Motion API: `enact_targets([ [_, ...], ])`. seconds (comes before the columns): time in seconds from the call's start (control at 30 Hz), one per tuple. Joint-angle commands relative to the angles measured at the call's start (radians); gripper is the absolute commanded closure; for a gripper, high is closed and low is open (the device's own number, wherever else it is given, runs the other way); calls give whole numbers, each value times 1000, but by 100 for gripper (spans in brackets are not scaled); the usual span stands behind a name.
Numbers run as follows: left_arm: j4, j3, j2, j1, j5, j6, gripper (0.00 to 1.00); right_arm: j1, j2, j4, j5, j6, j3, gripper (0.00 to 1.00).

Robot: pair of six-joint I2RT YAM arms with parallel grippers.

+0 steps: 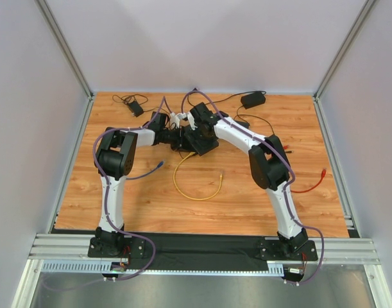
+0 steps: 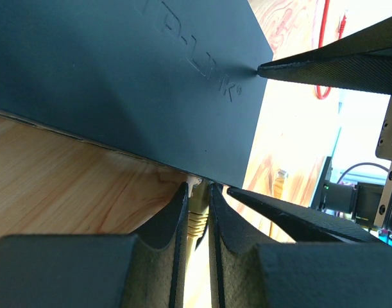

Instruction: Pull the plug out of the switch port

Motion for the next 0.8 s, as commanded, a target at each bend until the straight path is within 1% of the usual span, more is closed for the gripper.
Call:
enact_targets([
  [0.0, -48, 8, 12, 1, -60, 39, 100, -21, 89, -76, 60, 50, -11, 24],
  [0.27, -41, -21, -6, 6, -61, 56, 100, -62, 118, -71, 62, 109, 15, 31],
  [0.5, -31, -59, -31, 27, -66, 68, 100, -73, 134, -73, 49, 120, 27, 31],
  [0.6, 2, -87, -36, 37, -40, 45, 100, -73, 148, -86, 49, 119, 39, 31],
  [0.67, 61, -96, -39, 37, -18, 25, 100, -73, 152, -91, 51, 119, 45, 31],
  [0.77, 56, -104, -45, 38, -38, 18, 100, -72, 161, -102, 54, 116, 53, 31],
])
